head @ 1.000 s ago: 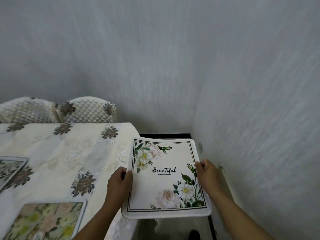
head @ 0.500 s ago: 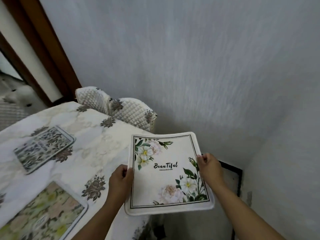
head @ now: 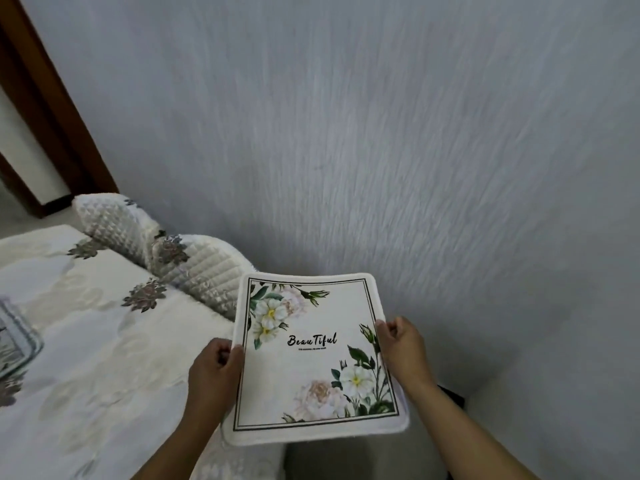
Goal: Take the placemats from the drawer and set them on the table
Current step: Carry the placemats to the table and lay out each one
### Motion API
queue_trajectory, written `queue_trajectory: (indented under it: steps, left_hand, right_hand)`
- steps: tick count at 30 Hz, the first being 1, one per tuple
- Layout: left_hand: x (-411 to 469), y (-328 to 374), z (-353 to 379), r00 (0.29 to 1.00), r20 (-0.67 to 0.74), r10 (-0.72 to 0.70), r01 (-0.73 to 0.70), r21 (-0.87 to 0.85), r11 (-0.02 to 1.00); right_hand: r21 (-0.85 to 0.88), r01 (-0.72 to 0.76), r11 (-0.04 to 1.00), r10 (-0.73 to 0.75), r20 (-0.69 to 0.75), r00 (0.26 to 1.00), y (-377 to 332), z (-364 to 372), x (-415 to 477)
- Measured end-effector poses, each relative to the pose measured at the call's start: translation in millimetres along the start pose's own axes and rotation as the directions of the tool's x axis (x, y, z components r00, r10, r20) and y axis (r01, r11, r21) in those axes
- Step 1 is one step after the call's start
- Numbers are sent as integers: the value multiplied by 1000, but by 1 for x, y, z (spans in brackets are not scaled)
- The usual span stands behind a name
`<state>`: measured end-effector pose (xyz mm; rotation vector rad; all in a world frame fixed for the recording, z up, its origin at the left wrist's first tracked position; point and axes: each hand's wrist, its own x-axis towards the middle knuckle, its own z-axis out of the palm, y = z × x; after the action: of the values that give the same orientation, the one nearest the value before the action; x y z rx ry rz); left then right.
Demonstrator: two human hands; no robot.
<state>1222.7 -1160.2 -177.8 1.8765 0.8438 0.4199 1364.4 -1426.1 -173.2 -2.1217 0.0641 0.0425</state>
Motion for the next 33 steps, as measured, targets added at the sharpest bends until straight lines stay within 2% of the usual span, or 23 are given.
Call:
queue_trajectory:
  steps: [4, 9, 14, 19, 23, 27, 33]
  left_hand:
    - [44, 19, 17, 998, -58, -10, 11, 13, 1000]
    - [86, 25, 27, 977, -190, -91, 95, 9, 995]
    - [117, 30, 39, 897, -391, -206, 210, -33, 977]
    - [125, 42, 53, 728, -595, -341, 326, -138, 935]
    - [114, 40, 53, 544, -706, -453, 400, -257, 880]
    - [107, 28, 44, 366, -782, -505, 411, -351, 841]
    - [120, -6, 27, 183, -810, -558, 417, -450, 790]
  right_hand:
    - [15, 4, 1000, -5, 36, 999, -11, 21, 60]
    - [0, 73, 997, -72, 168, 983, -34, 68, 133]
    - [32, 155, 987, -155, 392, 907, -61, 129, 215]
    - [99, 316, 944, -310, 596, 740, -114, 189, 278]
    - [178, 428, 886, -397, 768, 503, -164, 240, 286]
    - [240, 508, 827, -433, 849, 303, -199, 302, 267]
    - [299, 612, 733, -449, 887, 105, -236, 380, 231]
